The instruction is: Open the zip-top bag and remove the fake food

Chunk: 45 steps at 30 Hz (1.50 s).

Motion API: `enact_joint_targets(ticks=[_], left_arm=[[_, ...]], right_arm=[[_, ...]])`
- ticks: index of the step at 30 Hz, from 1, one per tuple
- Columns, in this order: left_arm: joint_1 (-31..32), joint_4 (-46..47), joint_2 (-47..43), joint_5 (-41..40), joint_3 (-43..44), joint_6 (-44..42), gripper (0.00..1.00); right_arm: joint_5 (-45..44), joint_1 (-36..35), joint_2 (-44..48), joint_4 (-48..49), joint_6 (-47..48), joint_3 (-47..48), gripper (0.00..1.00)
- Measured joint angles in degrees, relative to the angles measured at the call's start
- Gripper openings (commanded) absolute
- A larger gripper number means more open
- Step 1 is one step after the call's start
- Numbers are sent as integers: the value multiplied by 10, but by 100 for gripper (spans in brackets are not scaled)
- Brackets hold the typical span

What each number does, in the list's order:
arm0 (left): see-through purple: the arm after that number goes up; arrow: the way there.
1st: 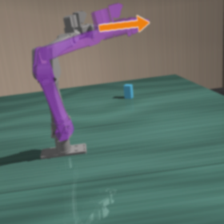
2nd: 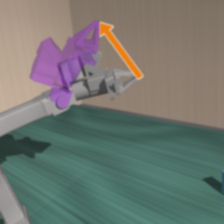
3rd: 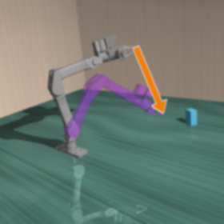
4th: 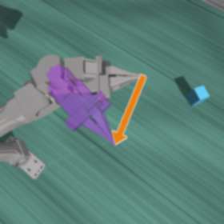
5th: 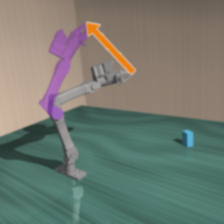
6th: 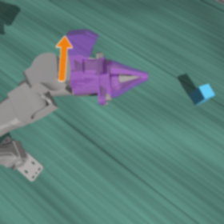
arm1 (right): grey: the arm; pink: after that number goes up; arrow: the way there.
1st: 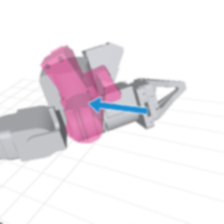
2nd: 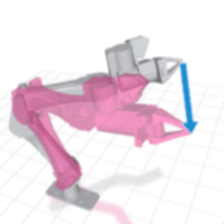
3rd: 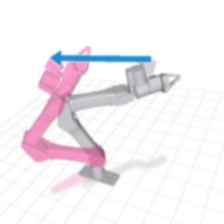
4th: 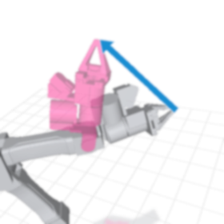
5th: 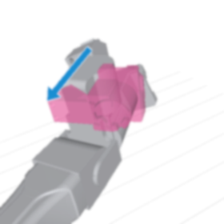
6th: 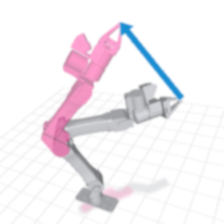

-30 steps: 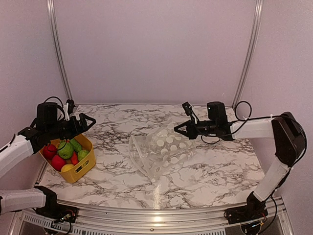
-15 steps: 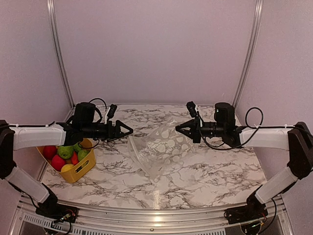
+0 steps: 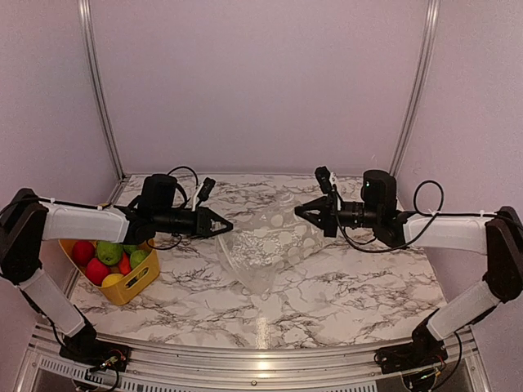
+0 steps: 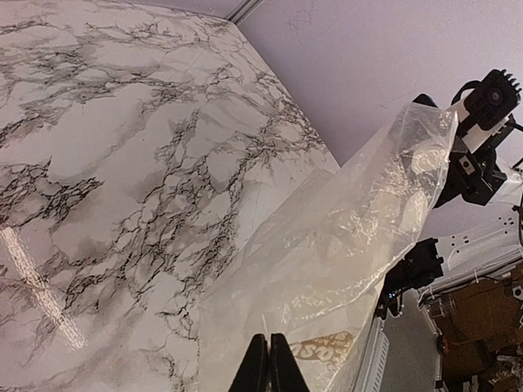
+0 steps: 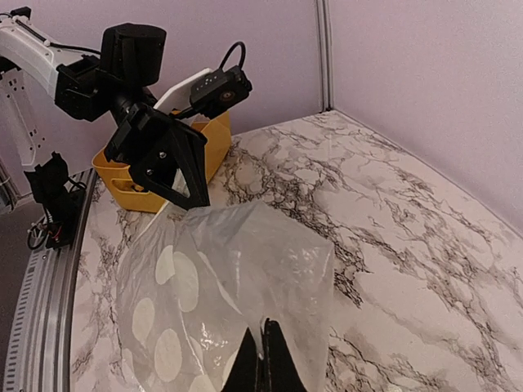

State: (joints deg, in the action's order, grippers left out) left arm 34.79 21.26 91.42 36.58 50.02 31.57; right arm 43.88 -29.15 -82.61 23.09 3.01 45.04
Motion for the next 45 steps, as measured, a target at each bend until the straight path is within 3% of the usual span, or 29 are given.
enact_joint_targets(ticks=[3,4,6,9,15,18,25,29,32,33,40,43,45], left_arm=[[-4,2,-12,-2,-4,-13,0],[-5,2,-17,-2,-6,-16,0],[-7,-1,-35,-10,-10,-30,0],[-10,-13,-62,-23,-10,-66,0],[-5,-67,-70,-37,8,-143,0],[2,-88,-70,-41,9,-172,0],[26,-136,-78,-72,23,-217,0],[37,-152,-82,-89,32,-233,0],[39,-158,-82,-98,36,-242,0],[40,-159,-83,-101,36,-243,0],[19,-141,-83,-86,33,-223,0],[-11,-59,-83,-38,14,-177,7],[-23,-30,-78,-26,10,-153,24]], right_arm=[[-26,0,8,3,-2,-7,0],[-33,0,12,5,-5,-14,8],[-37,2,20,6,-11,-28,34],[-23,4,24,2,-21,-38,59],[23,5,21,-14,-49,-13,79],[37,5,21,-18,-61,13,82],[50,5,-8,-35,-84,71,73],[51,5,-33,-48,-96,78,46],[53,5,-45,-63,-101,78,4],[54,5,-48,-68,-102,78,0],[49,33,-28,-43,-129,45,0],[49,59,-13,-2,-163,3,0],[37,71,-13,9,-176,-14,0]])
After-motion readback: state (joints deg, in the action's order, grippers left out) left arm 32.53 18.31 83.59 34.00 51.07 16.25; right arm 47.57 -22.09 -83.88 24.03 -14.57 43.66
